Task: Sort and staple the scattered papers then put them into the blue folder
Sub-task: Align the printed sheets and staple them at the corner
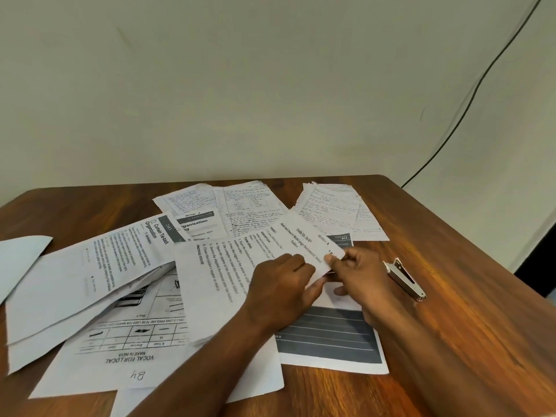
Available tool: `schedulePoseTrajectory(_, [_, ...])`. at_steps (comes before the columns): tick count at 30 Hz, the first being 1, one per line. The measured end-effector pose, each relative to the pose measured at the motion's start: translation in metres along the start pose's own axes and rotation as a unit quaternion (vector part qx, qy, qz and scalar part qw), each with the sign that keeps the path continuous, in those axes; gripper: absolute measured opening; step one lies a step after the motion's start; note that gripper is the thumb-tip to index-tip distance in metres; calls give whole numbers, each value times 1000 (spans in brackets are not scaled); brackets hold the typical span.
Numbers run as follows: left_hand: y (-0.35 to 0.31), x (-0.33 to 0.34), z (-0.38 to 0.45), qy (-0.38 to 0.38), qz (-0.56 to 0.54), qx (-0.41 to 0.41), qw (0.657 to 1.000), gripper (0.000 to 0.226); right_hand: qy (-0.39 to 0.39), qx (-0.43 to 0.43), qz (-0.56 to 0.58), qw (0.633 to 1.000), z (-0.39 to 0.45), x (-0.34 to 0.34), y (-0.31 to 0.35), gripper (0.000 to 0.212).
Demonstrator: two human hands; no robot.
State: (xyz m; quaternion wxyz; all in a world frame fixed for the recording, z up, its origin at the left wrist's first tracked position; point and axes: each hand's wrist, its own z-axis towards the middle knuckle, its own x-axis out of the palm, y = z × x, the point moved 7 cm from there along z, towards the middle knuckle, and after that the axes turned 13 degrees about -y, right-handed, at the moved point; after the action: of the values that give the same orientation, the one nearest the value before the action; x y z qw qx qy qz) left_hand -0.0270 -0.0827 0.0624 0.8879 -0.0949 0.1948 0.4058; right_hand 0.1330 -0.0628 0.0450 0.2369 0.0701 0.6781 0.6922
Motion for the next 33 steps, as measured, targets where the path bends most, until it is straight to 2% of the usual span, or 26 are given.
schedulePoseTrajectory(2, [17,-11,5,-32,-18,-95,995,36,-23,-13,11,1000,12,-11,3,15])
schedulePoseTrajectory(5, [49,-26,9,-66,-17,-237,969,46,-29,-17,16,999,26,-30,10,13])
schedulePoseTrajectory(7, [71,-25,5,-45,2,-312,949,57,-7,-21,8,1000,33,-39,18,12])
schedulePoseTrajectory(10, [100,-16,-5,-4,9,-381,925,84,25,-36,2,999,41,-52,30,19])
schedulePoseTrajectory(13, [116,-9,-16,21,-92,-462,882,97,72,-47,35,996,42,-59,41,29])
schedulePoseTrajectory(15, [116,-2,-21,36,-192,-518,833,87,97,-49,66,992,43,-62,46,43])
schedulePoseTrajectory(17, [115,6,-25,46,-273,-549,789,63,98,-52,87,990,45,-65,46,53])
schedulePoseTrajectory(20, [115,17,-27,45,-339,-550,762,22,55,-44,116,991,50,-68,36,36])
schedulePoseTrajectory(23, [112,17,-26,21,-378,-563,735,14,21,-9,144,989,46,-63,20,29])
schedulePoseTrajectory(26, [103,15,-21,-8,-380,-572,727,7,30,20,152,988,33,-52,-3,22])
schedulePoseTrajectory(29, [95,11,-17,-38,-367,-574,731,4,58,1,133,989,15,-41,-13,24])
schedulePoseTrajectory(33, [81,7,-11,-45,-345,-574,741,5,19,-10,120,993,9,-50,-14,23])
